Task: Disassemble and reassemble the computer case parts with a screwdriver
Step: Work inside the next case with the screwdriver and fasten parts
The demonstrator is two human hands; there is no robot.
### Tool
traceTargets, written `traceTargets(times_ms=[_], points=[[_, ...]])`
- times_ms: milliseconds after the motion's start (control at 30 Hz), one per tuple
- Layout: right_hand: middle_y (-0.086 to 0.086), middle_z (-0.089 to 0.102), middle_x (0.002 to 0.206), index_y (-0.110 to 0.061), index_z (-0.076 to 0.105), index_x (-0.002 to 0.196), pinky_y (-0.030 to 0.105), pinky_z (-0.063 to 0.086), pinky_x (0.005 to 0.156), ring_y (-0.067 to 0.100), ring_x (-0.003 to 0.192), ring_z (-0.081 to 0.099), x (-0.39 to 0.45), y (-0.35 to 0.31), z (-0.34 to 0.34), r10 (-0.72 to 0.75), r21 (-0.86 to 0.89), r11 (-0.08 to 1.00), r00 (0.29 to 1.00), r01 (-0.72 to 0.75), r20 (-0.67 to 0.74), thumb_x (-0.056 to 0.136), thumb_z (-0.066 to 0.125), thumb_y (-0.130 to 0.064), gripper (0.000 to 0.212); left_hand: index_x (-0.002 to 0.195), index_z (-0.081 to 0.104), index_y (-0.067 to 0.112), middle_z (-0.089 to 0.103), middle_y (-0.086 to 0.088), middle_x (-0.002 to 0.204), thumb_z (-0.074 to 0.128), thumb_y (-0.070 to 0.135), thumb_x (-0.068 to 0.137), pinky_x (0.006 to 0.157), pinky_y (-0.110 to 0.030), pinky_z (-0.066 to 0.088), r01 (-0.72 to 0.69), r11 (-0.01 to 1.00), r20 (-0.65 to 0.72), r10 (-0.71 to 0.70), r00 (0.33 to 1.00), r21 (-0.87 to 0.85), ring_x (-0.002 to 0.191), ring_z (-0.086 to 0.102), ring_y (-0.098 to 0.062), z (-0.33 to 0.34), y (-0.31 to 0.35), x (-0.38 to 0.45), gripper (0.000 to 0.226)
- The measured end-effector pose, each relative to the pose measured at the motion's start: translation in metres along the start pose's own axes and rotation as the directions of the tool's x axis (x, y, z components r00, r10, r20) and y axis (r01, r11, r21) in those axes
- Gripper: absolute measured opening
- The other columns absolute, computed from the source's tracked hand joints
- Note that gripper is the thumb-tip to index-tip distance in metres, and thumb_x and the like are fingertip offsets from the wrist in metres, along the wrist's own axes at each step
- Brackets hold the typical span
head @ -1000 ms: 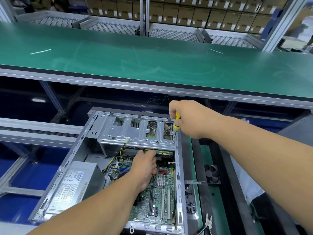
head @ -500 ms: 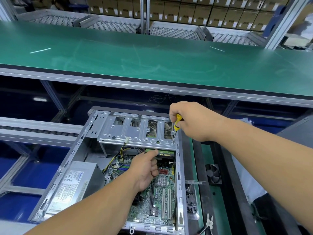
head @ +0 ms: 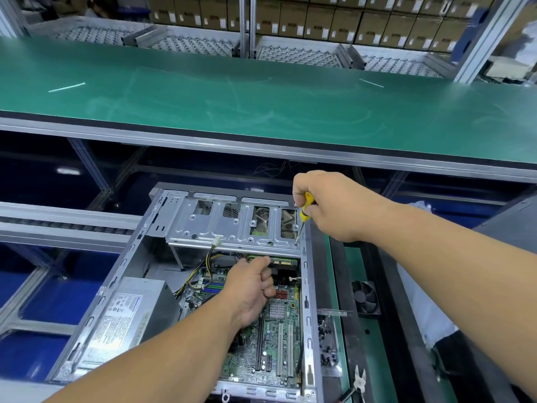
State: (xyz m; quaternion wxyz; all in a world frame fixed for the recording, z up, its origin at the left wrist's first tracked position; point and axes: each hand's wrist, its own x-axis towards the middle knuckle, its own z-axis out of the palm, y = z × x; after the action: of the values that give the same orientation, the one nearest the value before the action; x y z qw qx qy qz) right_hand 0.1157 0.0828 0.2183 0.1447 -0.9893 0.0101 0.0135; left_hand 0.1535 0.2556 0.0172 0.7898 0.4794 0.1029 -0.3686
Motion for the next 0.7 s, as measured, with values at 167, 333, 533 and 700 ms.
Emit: traceTargets(times_ms=[167, 333, 533, 700], points=[[-0.007, 0.054, 0.107, -0.031, 0.053, 0.093, 0.036, 0.051, 0.064, 0.011, 0.078, 0.053, -0.0004, -0.0005, -0.0005, 0.003, -0.001, 1.0, 1.0, -0.003, 0.006, 0.096, 0.058, -0.003, 0.029, 0.081, 0.041, 0.018, 0.037, 0.0, 0.06, 0.052, 0.007, 0.101, 0.047, -0.026, 0.028, 0.017, 1.0, 0.038, -0.016, 0.999, -0.022, 0.051, 0.026, -0.012, -0.0009, 0.0027, -0.0001, 0.024], [-0.006, 0.053, 0.107, -0.032, 0.052, 0.093, 0.036, 0.051, 0.065, 0.013, 0.078, 0.053, -0.0008, -0.0011, -0.0012, 0.006, -0.002, 1.0, 1.0, -0.006, 0.011, 0.096, 0.058, -0.003, 0.03, 0.082, 0.042, 0.018, 0.037, 0.0, 0.06, 0.052, 0.007, 0.101, 0.046, -0.026, 0.028, 0.021, 0.999, 0.03, -0.02, 0.999, -0.035, 0.051, 0.026, -0.012, -0.0003, 0.004, -0.0001, 0.024], [-0.007, 0.054, 0.106, -0.031, 0.052, 0.092, 0.032, 0.047, 0.061, 0.013, 0.078, 0.054, -0.0017, -0.0014, -0.0001, 0.007, 0.004, 1.0, 1.0, -0.007, 0.026, 0.096, 0.057, -0.003, 0.029, 0.087, 0.04, 0.018, 0.036, 0.0, 0.06, 0.051, 0.006, 0.1, 0.045, -0.026, 0.028, 0.015, 0.999, 0.015, -0.014, 1.0, -0.036, 0.05, 0.026, -0.012, 0.0009, 0.0049, -0.0012, 0.021], [-0.009, 0.053, 0.103, -0.031, 0.052, 0.091, 0.034, 0.05, 0.065, 0.014, 0.081, 0.055, -0.0014, -0.0024, 0.0019, 0.004, -0.005, 1.0, 1.0, -0.004, 0.03, 0.095, 0.057, -0.002, 0.03, 0.085, 0.041, 0.017, 0.034, 0.0, 0.06, 0.049, 0.005, 0.1, 0.046, -0.026, 0.026, 0.012, 1.0, 0.009, -0.012, 1.0, -0.022, 0.05, 0.025, -0.013, 0.003, 0.0061, -0.0039, 0.021]])
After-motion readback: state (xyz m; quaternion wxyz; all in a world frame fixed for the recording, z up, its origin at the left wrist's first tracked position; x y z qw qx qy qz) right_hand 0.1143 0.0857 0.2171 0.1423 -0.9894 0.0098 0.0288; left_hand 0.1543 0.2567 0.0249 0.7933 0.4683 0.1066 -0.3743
